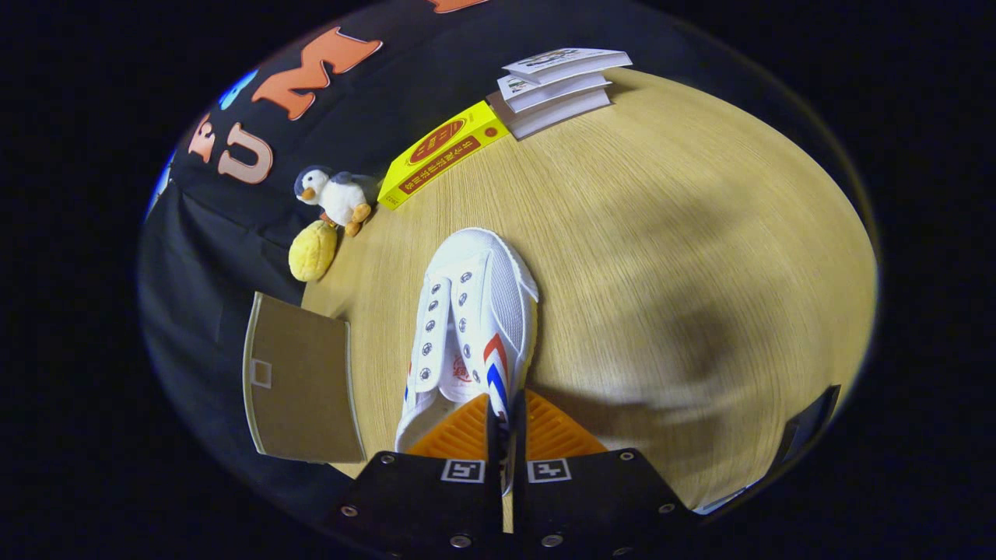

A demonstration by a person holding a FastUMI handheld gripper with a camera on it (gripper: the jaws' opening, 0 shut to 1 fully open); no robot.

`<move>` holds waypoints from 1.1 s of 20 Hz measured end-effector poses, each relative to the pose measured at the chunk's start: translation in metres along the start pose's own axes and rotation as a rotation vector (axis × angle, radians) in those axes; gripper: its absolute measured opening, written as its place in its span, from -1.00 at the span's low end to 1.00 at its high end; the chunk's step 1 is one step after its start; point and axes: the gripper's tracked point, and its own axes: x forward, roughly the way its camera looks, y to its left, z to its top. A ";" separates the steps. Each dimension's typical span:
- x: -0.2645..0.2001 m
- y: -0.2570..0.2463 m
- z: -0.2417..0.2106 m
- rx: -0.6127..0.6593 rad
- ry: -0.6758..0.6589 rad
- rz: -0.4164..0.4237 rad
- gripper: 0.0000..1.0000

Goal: Open the storage box then place both shoes into the box .Put the left shoe in first, then the right shoe, with the right side of both shoes facing outward in a uniform manner.

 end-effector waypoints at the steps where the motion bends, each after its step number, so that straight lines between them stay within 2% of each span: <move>1: -0.003 0.003 0.006 0.012 -0.016 0.015 -0.89; 7: -0.035 0.038 0.040 0.032 -0.105 0.052 -0.89; 11: -0.056 0.075 0.044 0.002 -0.141 0.055 -0.89; 17: -0.072 0.153 0.035 -0.056 -0.154 0.094 -0.89; 22: -0.058 0.216 0.005 -0.124 -0.101 0.126 -0.90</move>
